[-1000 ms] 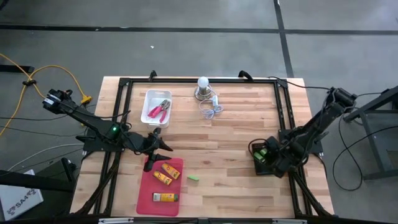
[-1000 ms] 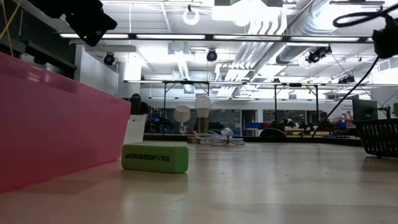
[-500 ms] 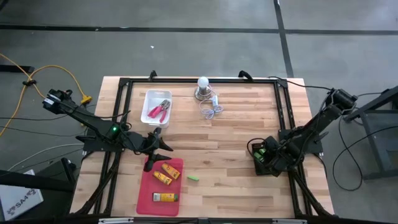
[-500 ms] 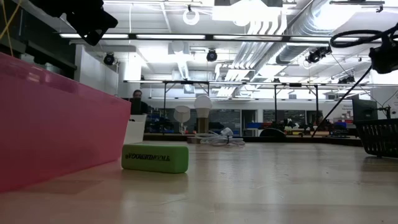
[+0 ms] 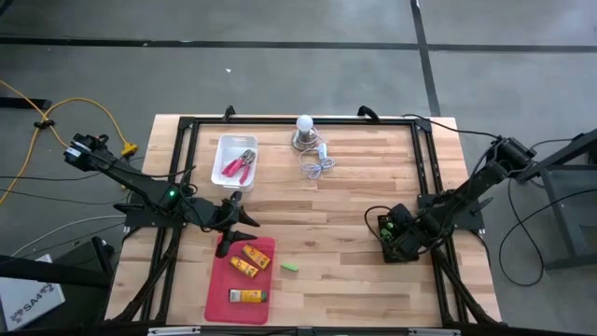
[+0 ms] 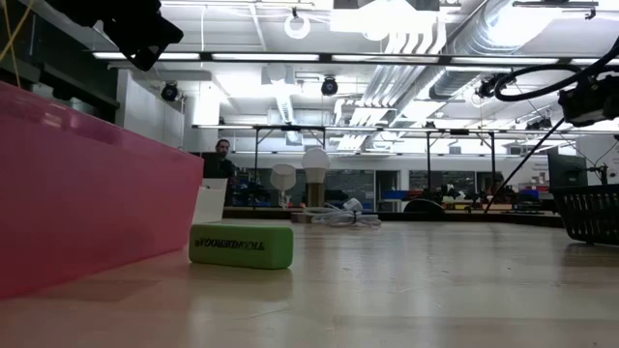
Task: Pick & Place School Supplies
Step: Put the green eraser into the black bin
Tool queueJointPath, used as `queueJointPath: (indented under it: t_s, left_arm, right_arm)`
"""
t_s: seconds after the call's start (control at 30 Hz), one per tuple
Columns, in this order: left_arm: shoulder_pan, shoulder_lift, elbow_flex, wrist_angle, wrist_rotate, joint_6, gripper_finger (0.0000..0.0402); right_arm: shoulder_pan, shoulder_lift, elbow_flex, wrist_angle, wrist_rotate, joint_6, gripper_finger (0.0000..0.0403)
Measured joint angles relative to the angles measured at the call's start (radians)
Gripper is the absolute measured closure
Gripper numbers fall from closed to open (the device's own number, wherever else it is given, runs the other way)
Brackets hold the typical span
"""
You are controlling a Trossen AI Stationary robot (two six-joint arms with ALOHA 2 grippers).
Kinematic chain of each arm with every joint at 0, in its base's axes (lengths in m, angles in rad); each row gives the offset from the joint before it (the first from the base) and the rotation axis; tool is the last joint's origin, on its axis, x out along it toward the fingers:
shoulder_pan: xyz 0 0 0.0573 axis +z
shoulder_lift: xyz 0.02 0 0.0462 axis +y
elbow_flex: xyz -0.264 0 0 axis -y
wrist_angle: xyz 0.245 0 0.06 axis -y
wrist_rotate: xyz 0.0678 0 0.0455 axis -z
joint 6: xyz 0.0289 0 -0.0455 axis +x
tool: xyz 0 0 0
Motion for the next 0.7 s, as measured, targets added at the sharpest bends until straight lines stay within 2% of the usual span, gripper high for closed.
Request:
queueJointPath:
  t_s: [0.13, 0.5, 0.7]
  left_arm:
    - [0.000, 0.000, 0.000, 0.000, 0.000, 0.000, 0.0240]
    - [0.000, 0.000, 0.000, 0.000, 0.000, 0.000, 0.0240]
    - [0.000, 0.000, 0.000, 0.000, 0.000, 0.000, 0.0240]
  right_arm:
    - [0.001, 0.000, 0.000, 0.000, -0.008, 0.000, 0.0360]
    - [0.001, 0.000, 0.001, 0.004, -0.012, 0.000, 0.0298]
    - [0.001, -0.018, 0.001, 0.004, -0.042, -0.026, 0.0282]
